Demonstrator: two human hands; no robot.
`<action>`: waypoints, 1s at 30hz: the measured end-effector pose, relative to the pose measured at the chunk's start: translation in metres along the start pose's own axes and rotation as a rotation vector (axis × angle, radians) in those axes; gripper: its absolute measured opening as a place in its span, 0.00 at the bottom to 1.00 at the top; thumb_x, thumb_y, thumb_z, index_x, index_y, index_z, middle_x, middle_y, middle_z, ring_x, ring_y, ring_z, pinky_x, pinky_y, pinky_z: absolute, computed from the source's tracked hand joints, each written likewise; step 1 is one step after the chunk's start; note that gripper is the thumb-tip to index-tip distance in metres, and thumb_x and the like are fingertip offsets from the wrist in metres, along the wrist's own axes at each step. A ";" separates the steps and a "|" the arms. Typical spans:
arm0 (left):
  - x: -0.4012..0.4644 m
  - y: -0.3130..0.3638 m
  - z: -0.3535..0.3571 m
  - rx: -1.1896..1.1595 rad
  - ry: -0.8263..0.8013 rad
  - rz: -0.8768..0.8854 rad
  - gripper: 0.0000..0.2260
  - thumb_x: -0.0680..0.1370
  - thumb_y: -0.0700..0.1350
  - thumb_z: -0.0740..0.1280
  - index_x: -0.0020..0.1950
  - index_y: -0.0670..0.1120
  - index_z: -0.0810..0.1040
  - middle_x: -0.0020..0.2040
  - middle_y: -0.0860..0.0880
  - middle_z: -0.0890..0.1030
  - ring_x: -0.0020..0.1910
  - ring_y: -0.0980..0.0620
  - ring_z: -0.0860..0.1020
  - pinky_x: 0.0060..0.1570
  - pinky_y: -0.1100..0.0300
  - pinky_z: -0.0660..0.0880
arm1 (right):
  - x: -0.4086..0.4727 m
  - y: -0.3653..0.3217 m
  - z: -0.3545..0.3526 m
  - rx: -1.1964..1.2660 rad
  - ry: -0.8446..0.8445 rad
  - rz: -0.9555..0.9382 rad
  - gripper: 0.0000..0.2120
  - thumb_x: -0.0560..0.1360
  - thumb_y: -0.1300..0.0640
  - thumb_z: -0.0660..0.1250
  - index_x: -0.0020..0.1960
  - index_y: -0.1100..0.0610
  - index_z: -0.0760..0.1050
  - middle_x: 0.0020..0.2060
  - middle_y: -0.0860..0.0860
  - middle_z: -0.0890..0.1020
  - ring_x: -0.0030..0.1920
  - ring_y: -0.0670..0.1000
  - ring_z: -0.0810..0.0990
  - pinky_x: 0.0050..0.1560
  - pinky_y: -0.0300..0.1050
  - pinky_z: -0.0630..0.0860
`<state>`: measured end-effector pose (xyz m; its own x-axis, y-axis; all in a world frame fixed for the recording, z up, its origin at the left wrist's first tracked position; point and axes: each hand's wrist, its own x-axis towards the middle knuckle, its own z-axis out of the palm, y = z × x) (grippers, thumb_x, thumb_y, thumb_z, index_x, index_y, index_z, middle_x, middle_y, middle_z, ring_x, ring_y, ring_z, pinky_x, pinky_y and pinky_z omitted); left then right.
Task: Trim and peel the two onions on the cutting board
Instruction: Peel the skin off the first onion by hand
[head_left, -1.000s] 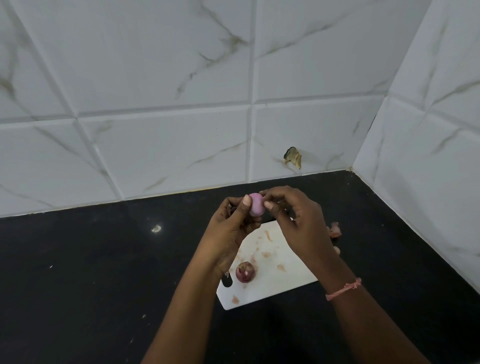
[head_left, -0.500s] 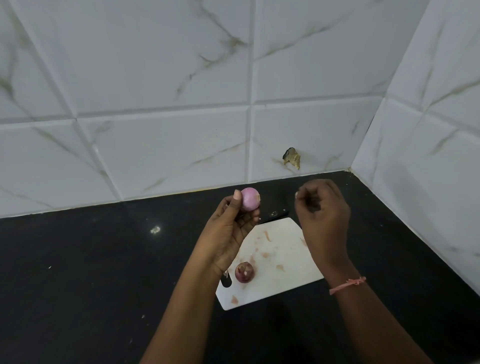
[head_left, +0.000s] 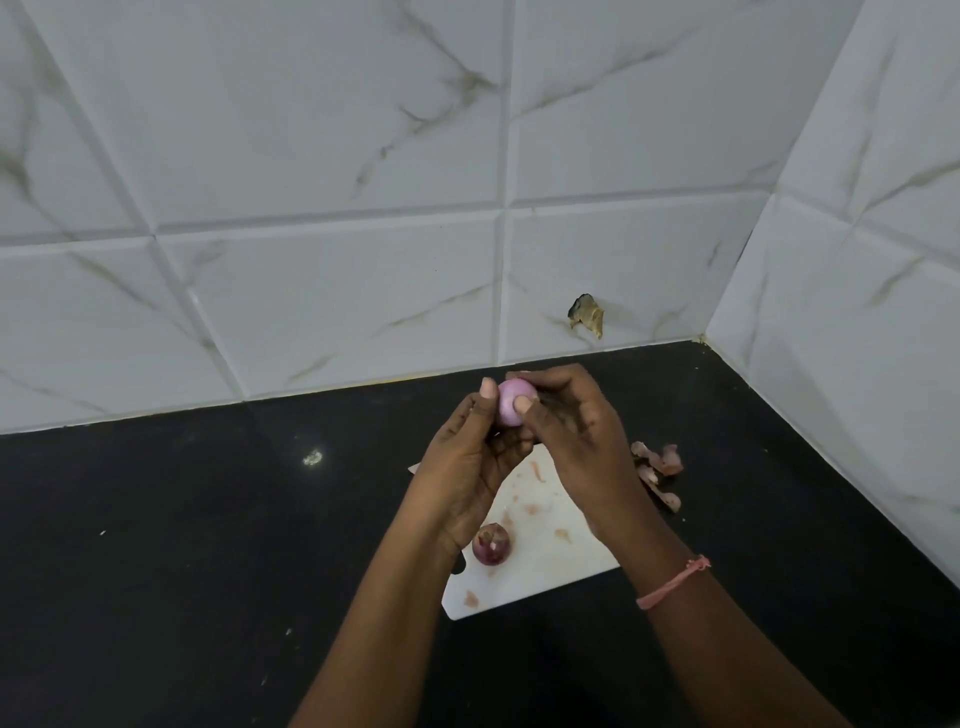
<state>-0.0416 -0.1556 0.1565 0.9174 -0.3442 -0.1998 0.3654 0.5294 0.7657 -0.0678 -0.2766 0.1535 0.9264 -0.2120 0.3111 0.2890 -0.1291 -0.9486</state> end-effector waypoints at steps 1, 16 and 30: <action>0.000 -0.002 0.001 0.001 -0.001 0.003 0.20 0.76 0.53 0.66 0.59 0.39 0.81 0.50 0.41 0.84 0.48 0.48 0.82 0.50 0.60 0.82 | 0.000 0.000 0.003 0.062 0.008 0.033 0.08 0.78 0.62 0.66 0.57 0.58 0.75 0.52 0.50 0.83 0.55 0.48 0.82 0.56 0.46 0.79; 0.001 -0.008 0.000 0.005 -0.030 -0.037 0.19 0.75 0.52 0.66 0.57 0.39 0.81 0.46 0.40 0.85 0.39 0.52 0.84 0.44 0.62 0.82 | 0.011 0.006 -0.002 0.232 0.296 0.169 0.02 0.75 0.65 0.70 0.48 0.61 0.78 0.45 0.57 0.86 0.50 0.57 0.85 0.56 0.63 0.79; -0.001 -0.008 0.005 0.479 0.017 0.155 0.24 0.78 0.61 0.61 0.57 0.41 0.81 0.39 0.44 0.82 0.36 0.49 0.81 0.38 0.61 0.79 | -0.003 0.008 -0.016 -0.366 0.002 -0.182 0.17 0.73 0.56 0.74 0.61 0.51 0.78 0.53 0.40 0.82 0.53 0.42 0.81 0.51 0.34 0.77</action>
<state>-0.0465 -0.1631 0.1542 0.9589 -0.2753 -0.0683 0.1149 0.1568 0.9809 -0.0719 -0.2923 0.1460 0.8674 -0.1557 0.4727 0.3432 -0.5005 -0.7948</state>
